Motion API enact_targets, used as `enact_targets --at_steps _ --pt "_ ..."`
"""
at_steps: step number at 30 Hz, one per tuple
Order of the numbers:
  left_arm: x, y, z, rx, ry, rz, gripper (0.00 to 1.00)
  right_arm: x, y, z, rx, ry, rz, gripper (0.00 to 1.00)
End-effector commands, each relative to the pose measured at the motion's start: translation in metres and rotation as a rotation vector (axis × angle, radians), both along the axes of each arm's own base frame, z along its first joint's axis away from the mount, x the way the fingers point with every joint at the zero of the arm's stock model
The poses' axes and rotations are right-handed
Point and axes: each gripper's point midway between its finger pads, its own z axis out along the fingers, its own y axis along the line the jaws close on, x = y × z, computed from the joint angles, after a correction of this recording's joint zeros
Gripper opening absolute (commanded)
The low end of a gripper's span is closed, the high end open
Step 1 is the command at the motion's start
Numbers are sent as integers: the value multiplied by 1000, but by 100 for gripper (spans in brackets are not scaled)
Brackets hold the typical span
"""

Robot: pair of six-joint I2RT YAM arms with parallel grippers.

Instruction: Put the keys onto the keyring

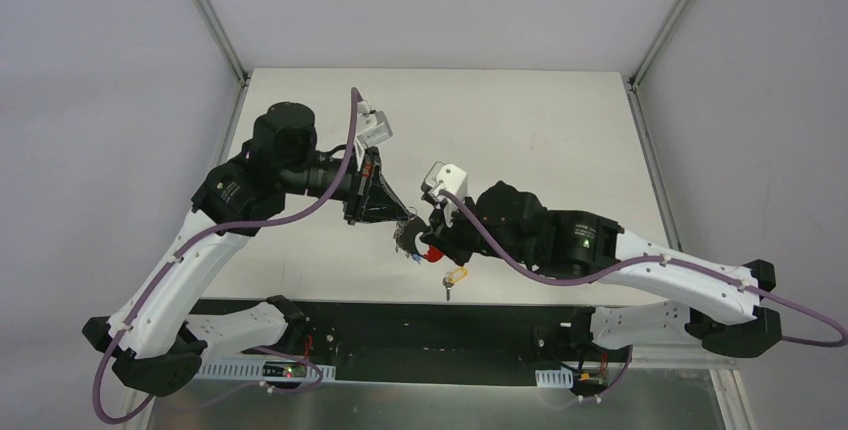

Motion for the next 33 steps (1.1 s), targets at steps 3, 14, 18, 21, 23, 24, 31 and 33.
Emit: enact_targets --at_steps 3,14,18,21,23,24,31,33 --pt "1 2 15 16 9 37 0 15 -9 11 -38 -70 -104 0" --pt "13 4 2 96 28 100 0 23 -8 16 -69 -126 -171 0" --pt "17 5 -2 121 26 129 0 22 -6 18 -74 -132 -172 0" --pt "22 7 -2 132 23 159 0 21 -4 18 -84 -134 -170 0" --pt "25 8 0 134 18 181 0 22 -4 17 -93 -137 -179 0" --pt "26 8 0 135 17 187 0 22 -4 17 -94 -137 -181 0" --pt "25 2 0 139 29 171 0 23 -2 19 -88 -138 -193 0" --pt "23 1 0 139 31 160 0 23 -3 20 -90 -146 -194 0"
